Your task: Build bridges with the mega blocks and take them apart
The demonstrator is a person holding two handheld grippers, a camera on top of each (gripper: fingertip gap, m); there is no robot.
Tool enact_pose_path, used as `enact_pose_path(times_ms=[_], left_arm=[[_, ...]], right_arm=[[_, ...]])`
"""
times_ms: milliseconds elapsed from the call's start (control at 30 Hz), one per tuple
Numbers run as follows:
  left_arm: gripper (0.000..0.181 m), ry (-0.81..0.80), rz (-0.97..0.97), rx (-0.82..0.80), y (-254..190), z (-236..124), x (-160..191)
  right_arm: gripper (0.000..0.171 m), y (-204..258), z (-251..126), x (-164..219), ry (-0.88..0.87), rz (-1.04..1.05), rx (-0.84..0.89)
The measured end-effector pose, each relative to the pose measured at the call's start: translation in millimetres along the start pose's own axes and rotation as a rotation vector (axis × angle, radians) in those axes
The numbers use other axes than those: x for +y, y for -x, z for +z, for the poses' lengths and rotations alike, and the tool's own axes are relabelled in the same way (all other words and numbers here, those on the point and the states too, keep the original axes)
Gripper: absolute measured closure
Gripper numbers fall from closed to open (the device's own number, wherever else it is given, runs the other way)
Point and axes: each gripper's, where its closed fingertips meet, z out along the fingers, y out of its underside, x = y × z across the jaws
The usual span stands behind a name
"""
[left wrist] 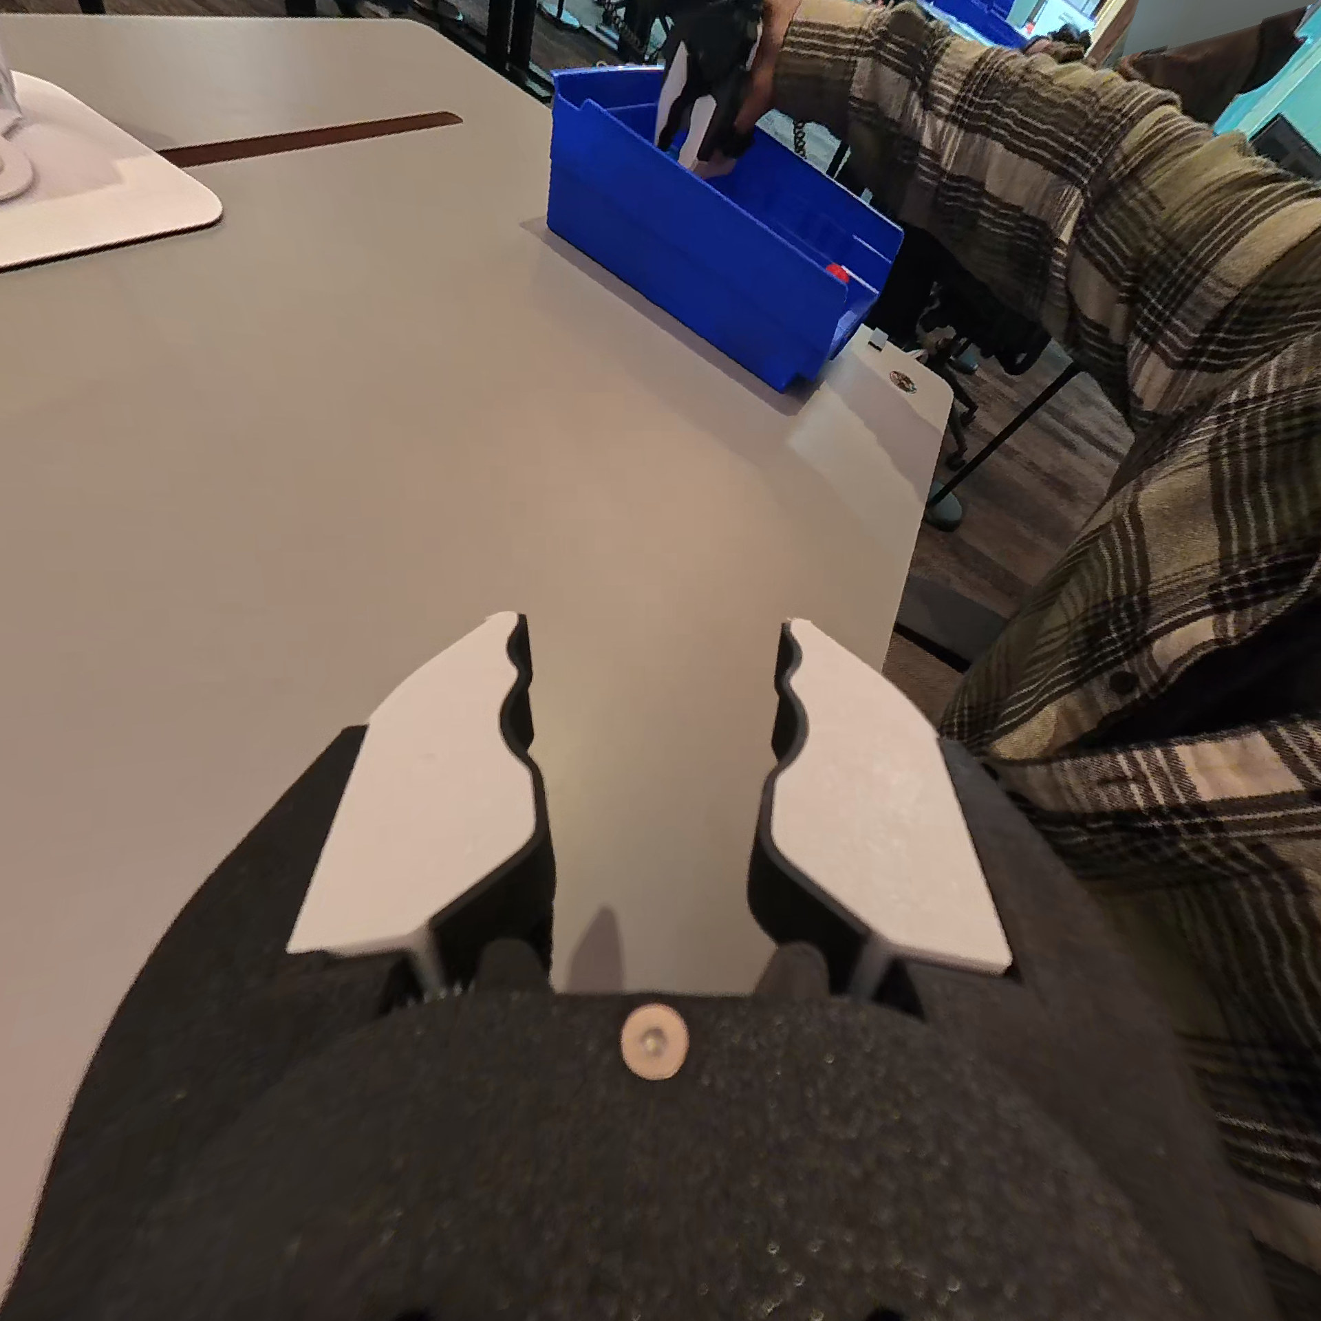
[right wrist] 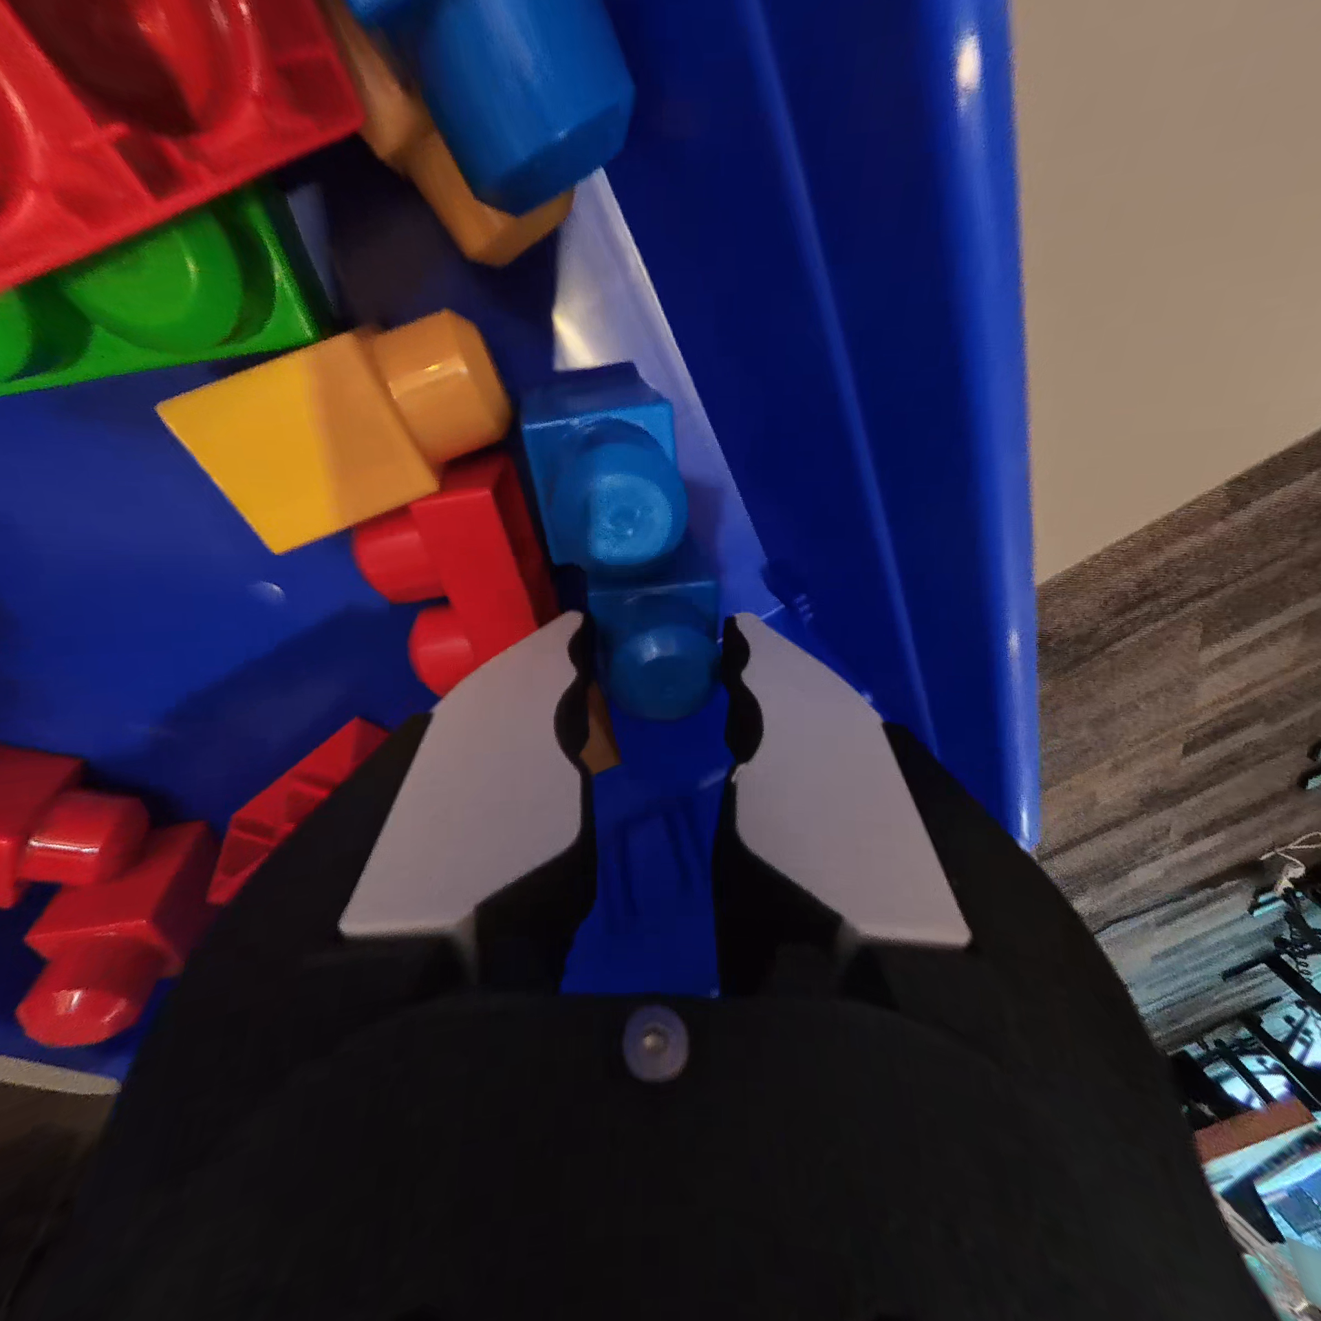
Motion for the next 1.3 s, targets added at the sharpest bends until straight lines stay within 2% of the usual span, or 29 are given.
enact_pose_path(times_ms=[33,167,267,367,467,633,800,967,1133,1300], left_arm=[[0.116,-0.003,-0.001,-0.001,0,1,1],[0.116,-0.032,-0.006,-0.001,5,5,2],[0.116,-0.048,-0.002,0.007,13,17,-1],[0.115,-0.087,0.009,0.054,18,39,-17],[0.113,-0.107,0.063,0.108,13,69,-40],[0.104,-0.017,0.23,0.119,-4,113,-56],[0.104,0.025,0.27,0.099,-7,117,-53],[0.109,0.03,0.251,0.088,0,104,-45],[0.14,0.058,0.259,0.097,3,93,-33],[0.14,0.058,0.241,0.067,9,81,-27]], right_arm=[[0.136,0,-6,-1,-0.022,0.013,0.013],[0.137,4,-56,-8,-0.14,0.088,0.085],[0.137,34,-111,-33,-0.271,0.105,0.089],[0.137,86,-157,-78,-0.398,0.06,0.032],[0.137,161,-187,-143,-0.538,-0.053,-0.114],[0.137,277,-198,-237,-0.596,-0.36,-0.244],[0.138,344,-203,-291,-0.612,-0.536,-0.328],[0.138,373,-211,-319,-0.633,-0.61,-0.38],[0.138,386,-217,-334,-0.645,-0.635,-0.438],[0.137,391,-220,-345,-0.679,-0.641,-0.47]])
